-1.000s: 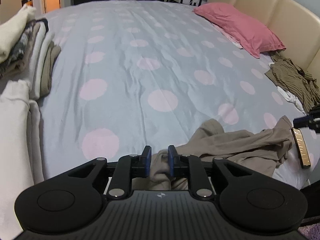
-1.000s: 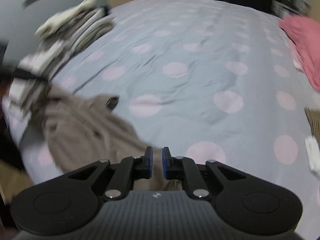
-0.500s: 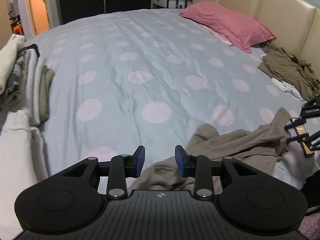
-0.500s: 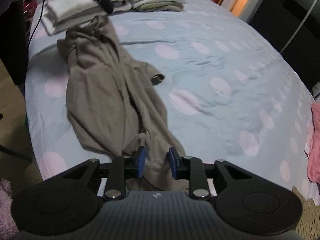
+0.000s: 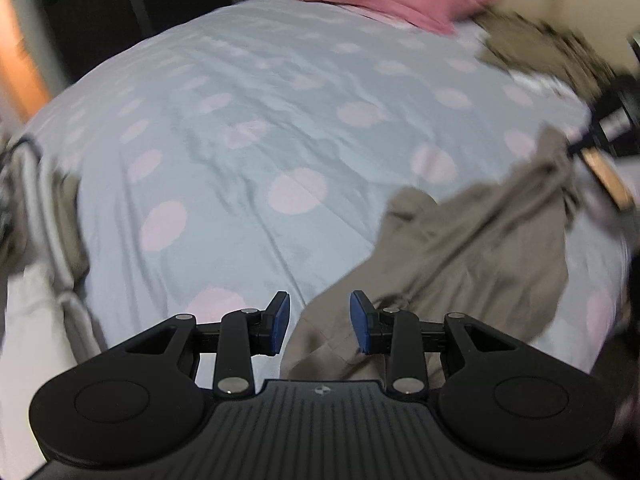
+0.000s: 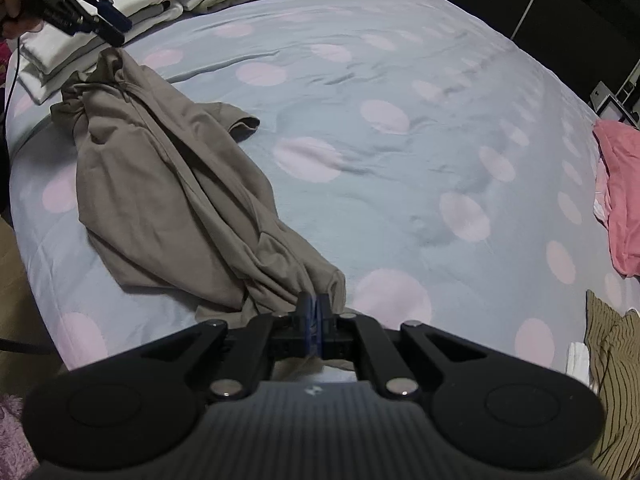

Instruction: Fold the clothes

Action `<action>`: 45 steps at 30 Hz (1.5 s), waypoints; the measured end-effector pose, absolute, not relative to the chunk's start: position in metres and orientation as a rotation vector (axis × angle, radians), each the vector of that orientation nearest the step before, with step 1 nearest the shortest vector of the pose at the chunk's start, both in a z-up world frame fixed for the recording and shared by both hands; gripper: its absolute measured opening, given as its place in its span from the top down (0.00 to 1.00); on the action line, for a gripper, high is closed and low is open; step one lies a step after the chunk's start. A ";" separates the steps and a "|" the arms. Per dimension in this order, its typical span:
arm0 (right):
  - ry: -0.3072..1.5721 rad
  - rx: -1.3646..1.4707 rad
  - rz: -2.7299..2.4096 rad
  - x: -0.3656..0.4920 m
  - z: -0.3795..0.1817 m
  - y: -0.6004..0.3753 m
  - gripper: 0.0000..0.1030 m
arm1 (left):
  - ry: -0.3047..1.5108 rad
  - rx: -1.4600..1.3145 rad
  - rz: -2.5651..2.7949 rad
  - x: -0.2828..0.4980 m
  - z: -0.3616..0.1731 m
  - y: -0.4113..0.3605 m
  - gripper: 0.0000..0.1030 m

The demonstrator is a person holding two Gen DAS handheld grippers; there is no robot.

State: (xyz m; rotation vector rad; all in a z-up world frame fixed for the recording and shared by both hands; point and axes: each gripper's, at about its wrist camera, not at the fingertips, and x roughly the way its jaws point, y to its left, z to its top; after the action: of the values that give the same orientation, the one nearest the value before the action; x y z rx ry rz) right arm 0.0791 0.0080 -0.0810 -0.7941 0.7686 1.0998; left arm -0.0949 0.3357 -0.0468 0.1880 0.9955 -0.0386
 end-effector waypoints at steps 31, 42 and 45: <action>0.640 -0.716 1.052 0.079 -0.057 0.018 0.97 | 0.948 0.457 0.037 -0.083 -0.035 0.304 0.99; 0.301 -0.487 0.874 0.047 0.066 0.004 1.00 | 0.547 0.135 0.254 -0.137 0.131 0.340 1.00; 0.214 -0.457 0.841 0.034 0.109 -0.003 1.00 | 0.445 0.149 0.290 -0.149 0.172 0.333 1.00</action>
State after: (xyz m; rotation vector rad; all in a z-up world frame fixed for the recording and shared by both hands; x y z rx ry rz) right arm 0.0336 -0.0026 0.1089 -0.4567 0.2137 0.8410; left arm -0.1488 0.3327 0.1721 0.1492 0.4452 0.2903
